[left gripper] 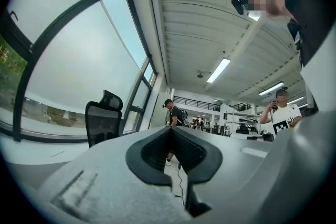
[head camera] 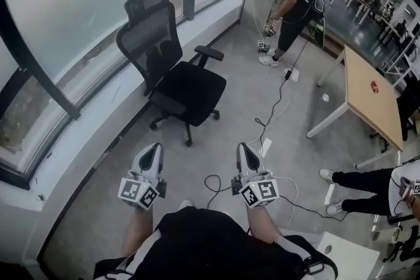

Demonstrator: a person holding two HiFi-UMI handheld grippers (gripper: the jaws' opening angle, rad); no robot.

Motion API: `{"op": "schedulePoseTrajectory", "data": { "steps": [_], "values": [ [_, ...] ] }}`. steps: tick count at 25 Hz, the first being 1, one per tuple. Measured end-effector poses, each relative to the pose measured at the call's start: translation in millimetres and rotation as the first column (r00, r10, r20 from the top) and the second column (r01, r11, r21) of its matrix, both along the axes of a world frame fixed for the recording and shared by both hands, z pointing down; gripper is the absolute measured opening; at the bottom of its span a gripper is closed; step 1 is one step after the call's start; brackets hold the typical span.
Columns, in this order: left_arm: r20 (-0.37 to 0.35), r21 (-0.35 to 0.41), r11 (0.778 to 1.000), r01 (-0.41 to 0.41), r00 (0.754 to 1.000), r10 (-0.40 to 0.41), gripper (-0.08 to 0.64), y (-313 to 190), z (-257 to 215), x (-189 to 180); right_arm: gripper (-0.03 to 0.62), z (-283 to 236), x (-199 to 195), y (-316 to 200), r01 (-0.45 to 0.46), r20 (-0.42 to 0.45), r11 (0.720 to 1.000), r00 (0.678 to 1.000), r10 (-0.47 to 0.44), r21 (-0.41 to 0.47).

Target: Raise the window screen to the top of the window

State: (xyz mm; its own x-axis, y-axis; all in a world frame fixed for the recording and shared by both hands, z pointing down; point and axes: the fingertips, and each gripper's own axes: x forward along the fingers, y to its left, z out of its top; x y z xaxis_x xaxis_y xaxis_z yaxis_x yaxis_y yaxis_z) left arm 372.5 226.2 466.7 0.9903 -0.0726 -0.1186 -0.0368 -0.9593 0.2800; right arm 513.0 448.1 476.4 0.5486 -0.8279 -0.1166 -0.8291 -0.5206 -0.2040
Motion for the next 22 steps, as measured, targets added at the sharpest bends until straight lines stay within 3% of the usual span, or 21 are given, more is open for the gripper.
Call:
{"op": "schedulePoseTrajectory", "data": {
  "steps": [6, 12, 16, 22],
  "values": [
    [0.007, -0.011, 0.992, 0.123, 0.992, -0.123, 0.003, 22.6, 1.5, -32.0, 0.003, 1.6, -0.3, -3.5, 0.121, 0.016, 0.993, 0.993, -0.121, -0.002],
    [0.028, -0.013, 0.958, 0.288, 0.957, -0.287, 0.004, 48.9, 9.2, -92.2, 0.003, 17.0, -30.1, -22.2, 0.314, 0.044, 0.949, 0.948, -0.314, 0.004],
    [0.031, -0.009, 0.918, 0.396, 0.918, -0.395, 0.004, 58.9, 13.1, -130.3, 0.003, 30.5, -54.6, -38.3, 0.421, 0.081, 0.907, 0.904, -0.420, 0.004],
    [0.039, -0.026, 0.841, 0.541, 0.841, -0.540, 0.003, 56.3, 26.9, -192.5, 0.003, 29.1, -90.5, -76.7, 0.548, 0.086, 0.837, 0.833, -0.546, 0.006]
  ]
}}
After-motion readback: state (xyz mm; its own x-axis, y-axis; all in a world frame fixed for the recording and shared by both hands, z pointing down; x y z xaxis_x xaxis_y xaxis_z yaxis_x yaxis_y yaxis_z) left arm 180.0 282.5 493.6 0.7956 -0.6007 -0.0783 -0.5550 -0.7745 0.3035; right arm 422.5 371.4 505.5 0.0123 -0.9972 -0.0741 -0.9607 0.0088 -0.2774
